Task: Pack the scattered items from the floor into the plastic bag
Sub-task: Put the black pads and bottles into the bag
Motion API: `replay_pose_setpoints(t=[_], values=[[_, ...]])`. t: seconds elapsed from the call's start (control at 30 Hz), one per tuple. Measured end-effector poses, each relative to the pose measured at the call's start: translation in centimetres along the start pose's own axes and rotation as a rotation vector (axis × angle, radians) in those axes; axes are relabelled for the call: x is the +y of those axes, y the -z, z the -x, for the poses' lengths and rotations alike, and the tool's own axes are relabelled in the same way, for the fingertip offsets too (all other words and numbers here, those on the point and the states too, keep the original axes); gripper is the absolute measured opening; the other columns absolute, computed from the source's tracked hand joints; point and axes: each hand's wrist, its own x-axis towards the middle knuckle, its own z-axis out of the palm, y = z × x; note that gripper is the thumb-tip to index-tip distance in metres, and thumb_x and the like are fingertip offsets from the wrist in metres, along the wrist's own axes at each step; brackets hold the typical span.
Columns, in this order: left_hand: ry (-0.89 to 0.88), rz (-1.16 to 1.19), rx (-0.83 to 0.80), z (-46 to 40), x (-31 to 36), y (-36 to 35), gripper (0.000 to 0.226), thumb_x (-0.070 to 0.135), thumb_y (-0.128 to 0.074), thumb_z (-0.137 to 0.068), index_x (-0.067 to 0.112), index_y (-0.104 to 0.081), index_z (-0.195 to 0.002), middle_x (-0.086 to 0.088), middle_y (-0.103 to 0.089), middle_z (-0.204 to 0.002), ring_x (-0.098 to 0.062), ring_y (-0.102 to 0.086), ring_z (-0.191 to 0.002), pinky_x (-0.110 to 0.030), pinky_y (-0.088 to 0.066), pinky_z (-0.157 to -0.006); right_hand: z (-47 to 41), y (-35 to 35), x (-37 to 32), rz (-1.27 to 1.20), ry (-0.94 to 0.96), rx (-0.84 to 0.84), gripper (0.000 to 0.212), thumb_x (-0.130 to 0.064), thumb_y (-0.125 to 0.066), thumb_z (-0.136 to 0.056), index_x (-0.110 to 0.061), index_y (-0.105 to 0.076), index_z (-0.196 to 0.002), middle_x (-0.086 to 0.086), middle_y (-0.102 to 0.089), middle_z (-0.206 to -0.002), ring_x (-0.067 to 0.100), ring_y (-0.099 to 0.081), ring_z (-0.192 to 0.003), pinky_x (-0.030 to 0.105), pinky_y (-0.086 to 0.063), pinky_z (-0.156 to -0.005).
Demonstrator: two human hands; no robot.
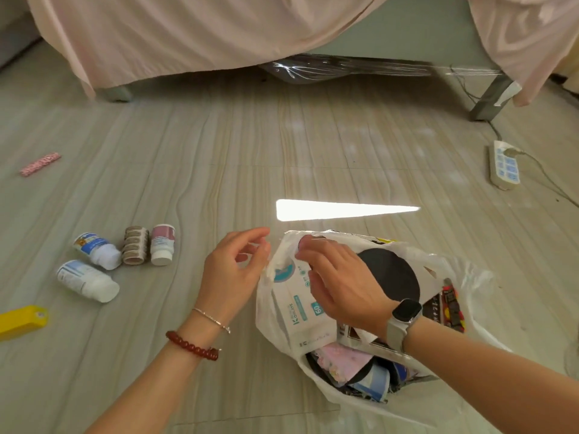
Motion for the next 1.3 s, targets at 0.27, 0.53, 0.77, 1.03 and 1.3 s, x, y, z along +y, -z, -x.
replay_pose_setpoints(t=[0.27, 0.53, 0.77, 1.03, 1.3], values=[[0.217, -0.522, 0.159, 1.1, -10.5, 13.5, 0.035, 0.025, -0.056, -0.078, 0.009, -0.062, -0.109, -0.012, -0.059, -0.11, -0.027, -0.054, -0.103, -0.036, -0.042, -0.094, -13.8, -2.5, -8.5, -0.178, 0.075, -0.194, 0.037, -0.029, -0.036, -0.093, -0.016, -0.051, -0.124, 0.005, -0.059, -0.118, 0.023, -0.053, -0.109, 0.038, -0.045, -0.092], [0.743, -0.529, 0.262, 2.3, -21.7, 22.1, 0.055, 0.029, -0.059, -0.084, 0.004, -0.042, -0.13, -0.022, -0.044, -0.131, -0.035, -0.046, -0.119, -0.041, -0.039, -0.1, -19.7, -17.6, -13.6, -0.178, -0.4, -0.517, 0.046, -0.032, -0.041, -0.094, -0.005, -0.036, -0.13, 0.019, -0.045, -0.128, 0.036, -0.046, -0.114, 0.039, -0.04, -0.091], [0.945, -0.274, 0.462, -2.1, -23.7, 18.7, 0.096, 0.06, -0.061, -0.071, 0.001, -0.024, -0.137, -0.019, -0.031, -0.141, -0.033, -0.036, -0.128, -0.04, -0.037, -0.098, -22.0, -25.1, -13.8, -0.364, -0.932, -0.31, 0.062, -0.042, -0.056, -0.086, 0.002, -0.037, -0.124, 0.021, -0.044, -0.126, 0.038, -0.047, -0.113, 0.04, -0.039, -0.091], [0.871, -0.426, 0.542, -0.8, -24.8, 16.5, 0.055, 0.046, -0.06, -0.074, 0.002, -0.054, -0.107, -0.017, -0.053, -0.11, -0.034, -0.052, -0.102, -0.041, -0.045, -0.081, -20.2, -26.0, -12.5, -0.373, -0.94, -0.36, 0.041, -0.027, -0.05, -0.087, 0.003, -0.047, -0.114, 0.02, -0.053, -0.115, 0.035, -0.055, -0.095, 0.037, -0.046, -0.072], [0.707, -0.099, 0.774, 3.0, -21.8, 14.8, 0.044, 0.015, -0.064, -0.078, -0.001, -0.048, -0.116, -0.02, -0.052, -0.114, -0.021, -0.047, -0.083, -0.026, -0.035, -0.067, -18.2, -20.0, -12.7, -0.484, -0.859, -0.18, 0.033, -0.025, -0.049, -0.082, 0.0, -0.05, -0.103, 0.01, -0.053, -0.096, 0.029, -0.054, -0.085, 0.033, -0.043, -0.067]])
